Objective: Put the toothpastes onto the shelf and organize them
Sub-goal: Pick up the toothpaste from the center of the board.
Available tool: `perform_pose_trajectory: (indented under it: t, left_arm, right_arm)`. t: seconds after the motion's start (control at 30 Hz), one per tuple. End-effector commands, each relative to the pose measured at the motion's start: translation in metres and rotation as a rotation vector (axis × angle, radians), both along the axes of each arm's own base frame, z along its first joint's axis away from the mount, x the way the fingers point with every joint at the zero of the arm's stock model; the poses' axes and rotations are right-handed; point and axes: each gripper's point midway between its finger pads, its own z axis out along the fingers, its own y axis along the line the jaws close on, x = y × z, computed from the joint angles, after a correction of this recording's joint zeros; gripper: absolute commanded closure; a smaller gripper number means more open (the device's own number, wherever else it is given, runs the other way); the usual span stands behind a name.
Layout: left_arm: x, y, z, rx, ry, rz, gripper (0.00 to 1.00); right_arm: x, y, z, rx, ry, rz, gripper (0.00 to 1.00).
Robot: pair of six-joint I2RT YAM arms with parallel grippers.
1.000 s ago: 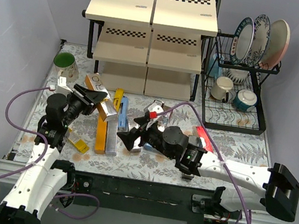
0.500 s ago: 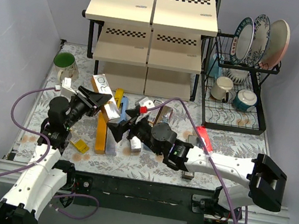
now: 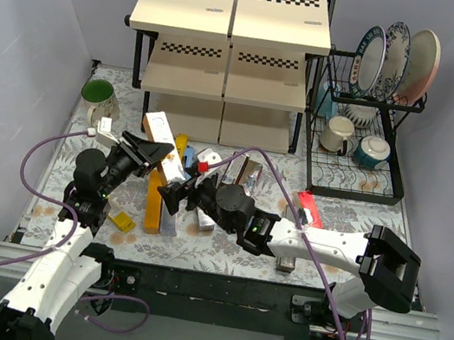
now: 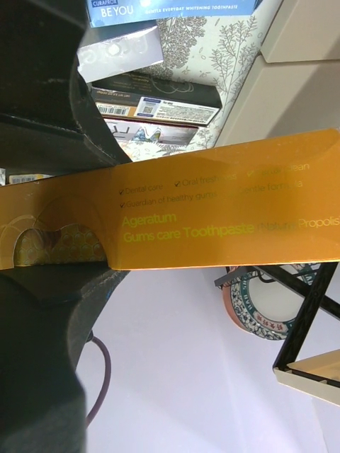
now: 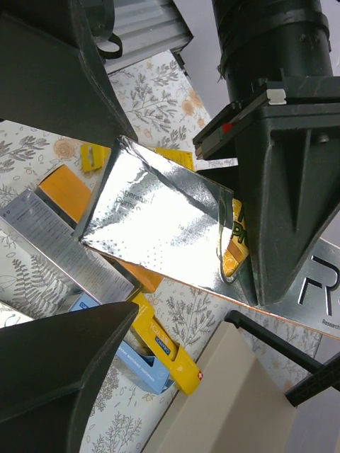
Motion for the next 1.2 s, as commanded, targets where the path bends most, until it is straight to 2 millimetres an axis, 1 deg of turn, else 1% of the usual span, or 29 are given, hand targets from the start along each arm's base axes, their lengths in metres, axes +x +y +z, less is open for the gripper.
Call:
perform_pose_trajectory:
  t: [0.0,0.13,0.2,0.4,0.6,0.8,0.83,0.9,0.93,0.97,1.03,1.07,1.1,1.13,1.17]
  left_arm:
    - [-0.007,-0.007,0.016,-0.028,-0.07,-0.035,0.6]
    - [-0.009,-0.011,0.014,-0.041,-0.074,-0.051,0.59]
    - [-0.009,-0.012,0.014,-0.045,-0.075,-0.053,0.59]
    - [-0.012,-0.017,0.015,-0.055,-0.088,-0.058,0.57]
    - [-0.013,-0.025,0.012,-0.052,-0.096,-0.073,0.54]
    - [-0.013,-0.028,0.011,-0.032,-0.112,-0.078,0.49]
    - [-0.013,-0.028,0.011,-0.03,-0.114,-0.076,0.48]
    - [-0.013,-0.029,0.01,-0.027,-0.114,-0.078,0.46]
    - [-0.013,-0.029,0.009,-0.024,-0.112,-0.076,0.46]
    - [-0.013,-0.029,0.008,-0.021,-0.112,-0.076,0.45]
    - [-0.012,-0.028,0.01,-0.008,-0.122,-0.072,0.35]
    - [-0.012,-0.027,0.011,-0.001,-0.128,-0.064,0.28]
    - [-0.011,-0.026,0.008,0.016,-0.119,-0.06,0.22]
    - [-0.01,-0.024,0.007,0.048,-0.129,-0.05,0.13]
    - [-0.007,-0.019,0.016,0.068,-0.149,-0.013,0.09]
  right_arm:
    - [0.009,0.006,0.037,0.098,-0.059,-0.045,0.05]
    - [0.015,0.004,0.038,0.105,-0.07,-0.078,0.09]
    - [0.017,0.003,0.038,0.108,-0.071,-0.094,0.13]
    - [0.027,-0.003,0.04,0.119,-0.073,-0.161,0.17]
    - [0.039,-0.013,0.039,0.112,-0.073,-0.252,0.23]
    - [0.041,-0.019,0.035,0.099,-0.08,-0.276,0.39]
    - [0.041,-0.02,0.036,0.098,-0.083,-0.274,0.44]
    - [0.04,-0.021,0.034,0.093,-0.085,-0.268,0.5]
    - [0.039,-0.022,0.035,0.095,-0.091,-0.264,0.54]
    - [0.038,-0.022,0.036,0.097,-0.094,-0.26,0.56]
    - [0.036,-0.025,0.036,0.093,-0.101,-0.249,0.61]
    - [0.035,-0.026,0.035,0.088,-0.106,-0.246,0.62]
    - [0.035,-0.028,0.032,0.08,-0.108,-0.243,0.63]
    - [0.034,-0.03,0.035,0.082,-0.113,-0.244,0.65]
    - [0.034,-0.032,0.035,0.072,-0.123,-0.246,0.65]
